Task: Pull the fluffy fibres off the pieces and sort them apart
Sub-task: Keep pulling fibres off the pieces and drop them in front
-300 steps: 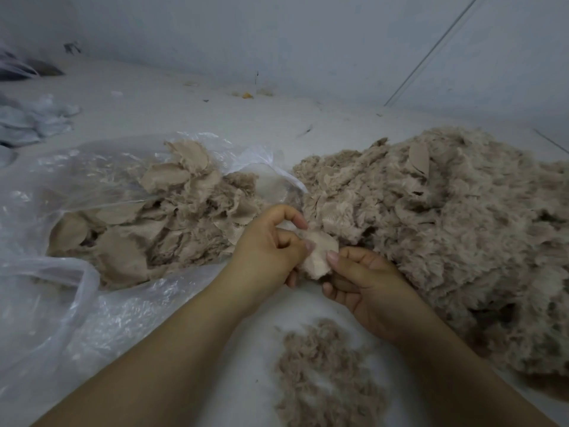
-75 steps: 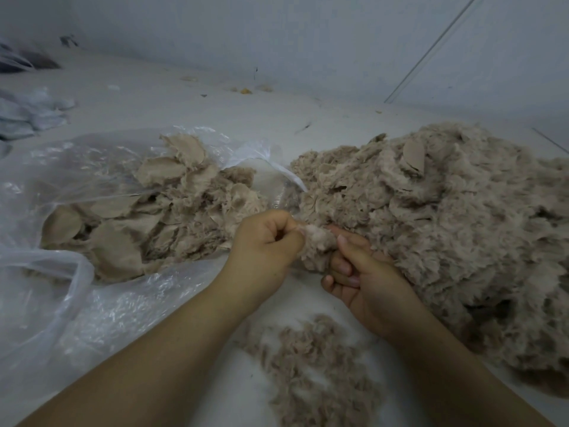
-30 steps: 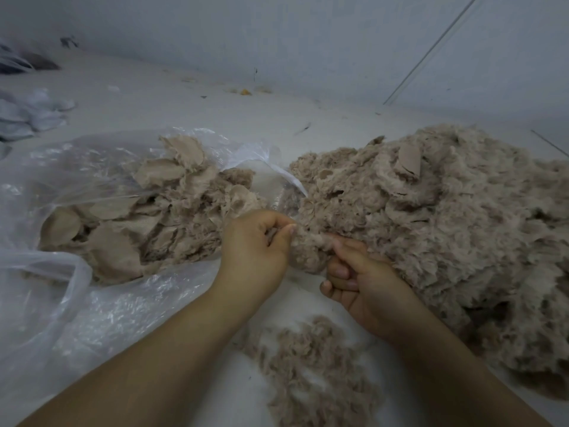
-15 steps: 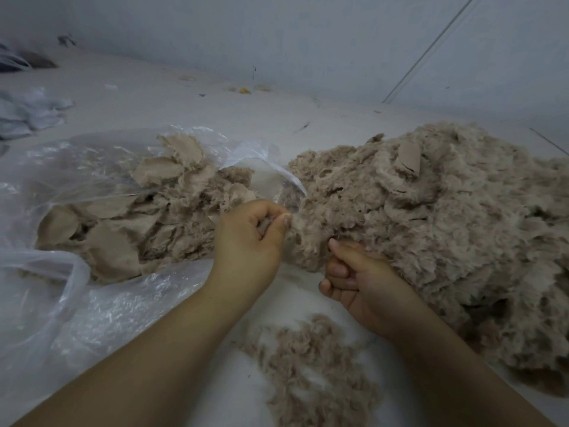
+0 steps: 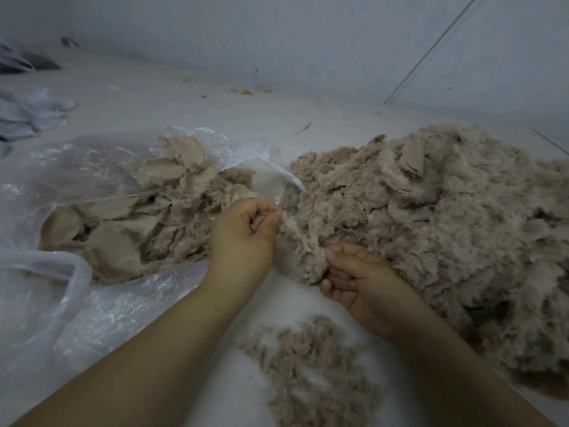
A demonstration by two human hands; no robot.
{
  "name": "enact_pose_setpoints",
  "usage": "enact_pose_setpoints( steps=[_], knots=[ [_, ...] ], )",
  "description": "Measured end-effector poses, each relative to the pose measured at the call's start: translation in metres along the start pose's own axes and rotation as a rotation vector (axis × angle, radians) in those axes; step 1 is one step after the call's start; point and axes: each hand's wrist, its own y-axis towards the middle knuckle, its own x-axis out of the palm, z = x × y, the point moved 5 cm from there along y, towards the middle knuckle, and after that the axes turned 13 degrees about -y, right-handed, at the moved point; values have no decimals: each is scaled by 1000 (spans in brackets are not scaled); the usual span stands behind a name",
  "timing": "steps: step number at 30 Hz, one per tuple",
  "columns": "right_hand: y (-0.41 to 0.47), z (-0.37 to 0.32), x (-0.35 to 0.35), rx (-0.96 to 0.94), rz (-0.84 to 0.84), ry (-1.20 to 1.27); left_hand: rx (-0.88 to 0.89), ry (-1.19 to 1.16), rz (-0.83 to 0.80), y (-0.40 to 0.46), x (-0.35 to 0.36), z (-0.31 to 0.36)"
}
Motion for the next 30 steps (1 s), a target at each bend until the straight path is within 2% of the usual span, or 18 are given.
enact_pose_setpoints(
  steps=[6, 10, 12, 17, 19, 25, 30],
  knots=[
    [-1, -2, 1, 34, 64, 75, 72, -63, 120, 6, -13, 2],
    [-2, 0, -1, 77, 125, 100, 90, -108, 100, 4, -12, 3],
    [-1, 1, -2, 84, 143, 113, 56, -178, 57, 1, -6, 2],
    [2, 1, -3, 62, 135, 75, -83, -349, 64, 1, -5, -2],
    [2, 1, -4, 30, 133, 49, -102, -328, -19, -1, 2, -1],
    [1, 0, 0, -46, -27, -55, -132, -180, -253, -15, 22, 2],
    [0, -1, 1, -42, -42, -33, -22, 161, -348, -15, 26, 4]
  ],
)
